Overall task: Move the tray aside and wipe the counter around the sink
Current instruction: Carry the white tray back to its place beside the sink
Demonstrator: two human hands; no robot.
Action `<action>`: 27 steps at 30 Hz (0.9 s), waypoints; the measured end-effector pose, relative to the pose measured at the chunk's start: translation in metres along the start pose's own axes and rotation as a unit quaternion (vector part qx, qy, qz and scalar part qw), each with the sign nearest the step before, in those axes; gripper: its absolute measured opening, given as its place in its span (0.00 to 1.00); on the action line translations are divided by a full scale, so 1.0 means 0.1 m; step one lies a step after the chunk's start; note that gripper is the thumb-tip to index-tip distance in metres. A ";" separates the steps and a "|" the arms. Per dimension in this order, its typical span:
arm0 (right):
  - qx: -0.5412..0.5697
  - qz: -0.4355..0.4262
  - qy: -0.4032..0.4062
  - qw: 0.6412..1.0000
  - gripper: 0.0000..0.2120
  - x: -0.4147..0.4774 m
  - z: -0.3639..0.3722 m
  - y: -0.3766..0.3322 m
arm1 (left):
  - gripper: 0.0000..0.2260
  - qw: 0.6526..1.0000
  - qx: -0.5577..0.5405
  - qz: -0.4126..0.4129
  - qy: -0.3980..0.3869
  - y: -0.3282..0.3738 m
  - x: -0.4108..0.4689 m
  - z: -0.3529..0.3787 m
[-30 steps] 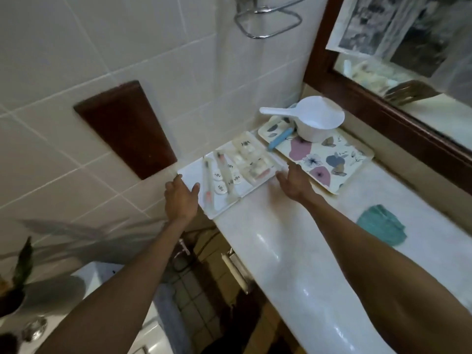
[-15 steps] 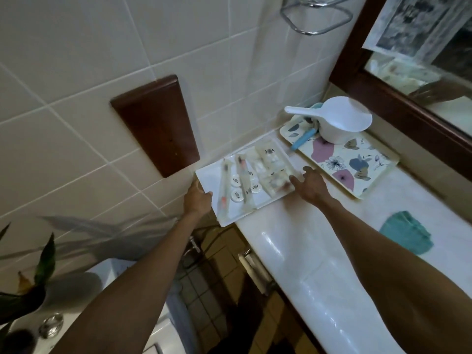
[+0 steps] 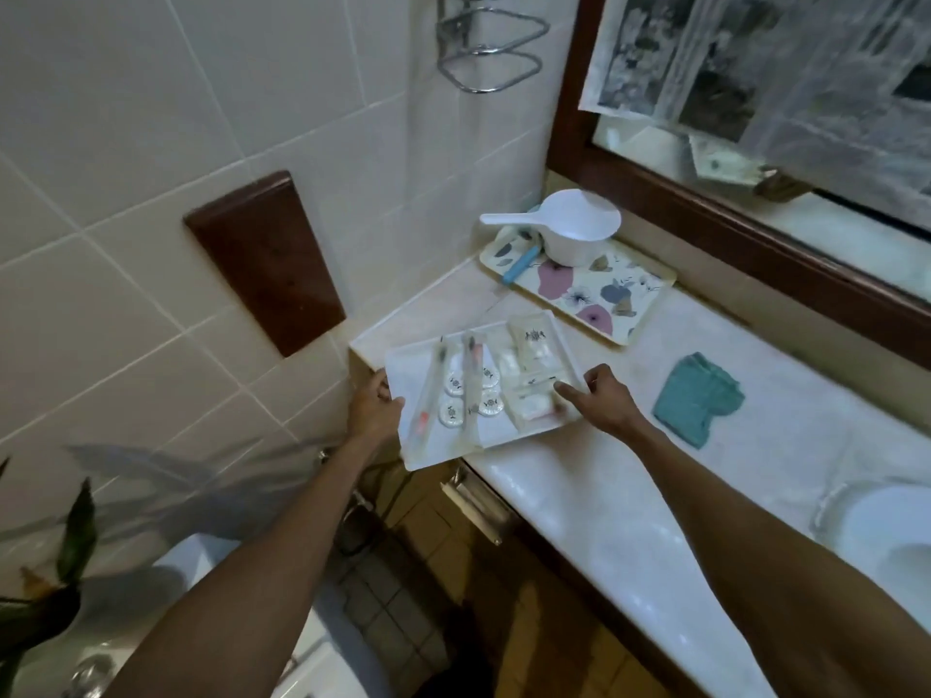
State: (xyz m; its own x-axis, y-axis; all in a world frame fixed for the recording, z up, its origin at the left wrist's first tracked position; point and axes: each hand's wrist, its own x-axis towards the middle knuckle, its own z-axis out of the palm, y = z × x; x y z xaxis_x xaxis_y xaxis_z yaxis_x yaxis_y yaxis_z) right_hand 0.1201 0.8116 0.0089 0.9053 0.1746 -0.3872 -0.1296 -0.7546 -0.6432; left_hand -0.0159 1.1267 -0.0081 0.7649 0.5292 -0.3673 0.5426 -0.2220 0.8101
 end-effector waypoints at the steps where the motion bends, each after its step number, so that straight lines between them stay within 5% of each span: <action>1: 0.003 -0.002 0.007 1.000 0.30 -0.13 -0.10 0.08 | 0.23 1.000 0.007 0.020 -0.013 0.07 -0.07 0.07; 11: 0.042 -0.028 0.113 0.992 0.34 -2.02 -1.15 1.38 | 0.30 0.984 0.053 0.130 -0.114 0.70 -1.29 1.22; 21: 0.090 0.071 0.257 0.960 0.31 -4.02 -1.91 2.95 | 0.26 0.946 0.009 0.182 -0.269 0.89 -3.05 2.64; 27: 0.108 0.149 0.336 0.924 0.36 -5.03 -2.11 3.58 | 0.33 0.911 0.033 0.234 -0.337 1.10 -4.01 3.24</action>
State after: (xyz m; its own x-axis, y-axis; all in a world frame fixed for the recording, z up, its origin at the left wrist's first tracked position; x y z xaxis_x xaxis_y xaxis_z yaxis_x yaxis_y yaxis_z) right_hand -0.2962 0.3205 0.1130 0.8536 -0.5076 -0.1171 -0.4252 -0.5491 -0.7195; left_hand -0.1500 0.6248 0.0803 0.9451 -0.2544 -0.2050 0.1058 -0.3554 0.9287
